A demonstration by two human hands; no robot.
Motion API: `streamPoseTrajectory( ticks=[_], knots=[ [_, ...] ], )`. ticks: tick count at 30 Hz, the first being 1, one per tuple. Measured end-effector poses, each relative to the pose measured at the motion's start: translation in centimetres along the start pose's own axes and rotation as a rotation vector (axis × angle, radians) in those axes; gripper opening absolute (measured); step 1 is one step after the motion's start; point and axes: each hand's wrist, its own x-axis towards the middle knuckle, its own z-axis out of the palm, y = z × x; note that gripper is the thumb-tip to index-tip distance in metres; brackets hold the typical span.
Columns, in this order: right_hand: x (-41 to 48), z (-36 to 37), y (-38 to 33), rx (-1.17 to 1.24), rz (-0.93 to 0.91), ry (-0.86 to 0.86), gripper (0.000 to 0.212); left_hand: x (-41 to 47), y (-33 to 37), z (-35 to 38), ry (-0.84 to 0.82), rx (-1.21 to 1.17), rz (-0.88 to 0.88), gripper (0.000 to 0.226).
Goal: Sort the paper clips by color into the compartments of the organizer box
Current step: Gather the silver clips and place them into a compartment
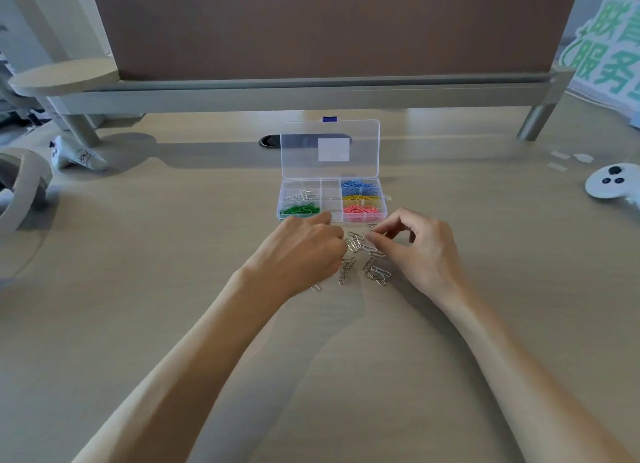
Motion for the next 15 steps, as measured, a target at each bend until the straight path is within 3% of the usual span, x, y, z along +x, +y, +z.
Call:
streamPoseTrajectory(
  ticks=[5,8,11,15],
  knots=[
    [0.0,-0.4,0.2,0.003,0.025,0.013,0.008,1.5,0.6,-1.2,-0.084,0.125,0.052,0.019],
    [0.0,-0.7,0.6,-0.015,0.042,0.008,0.009,1.6,0.4,-0.7,-0.122,0.078,-0.023,0.014],
    [0.0,-0.5,0.8,0.007,0.045,0.030,0.010,1.1,0.0,-0.2,-0.055,-0.098,-0.145,0.019],
    [0.9,1.1,-0.4,0.107,0.027,-0.022,0.007,0.4,-2.2,-0.4,0.068,-0.511,-0.476,0.007]
  ],
)
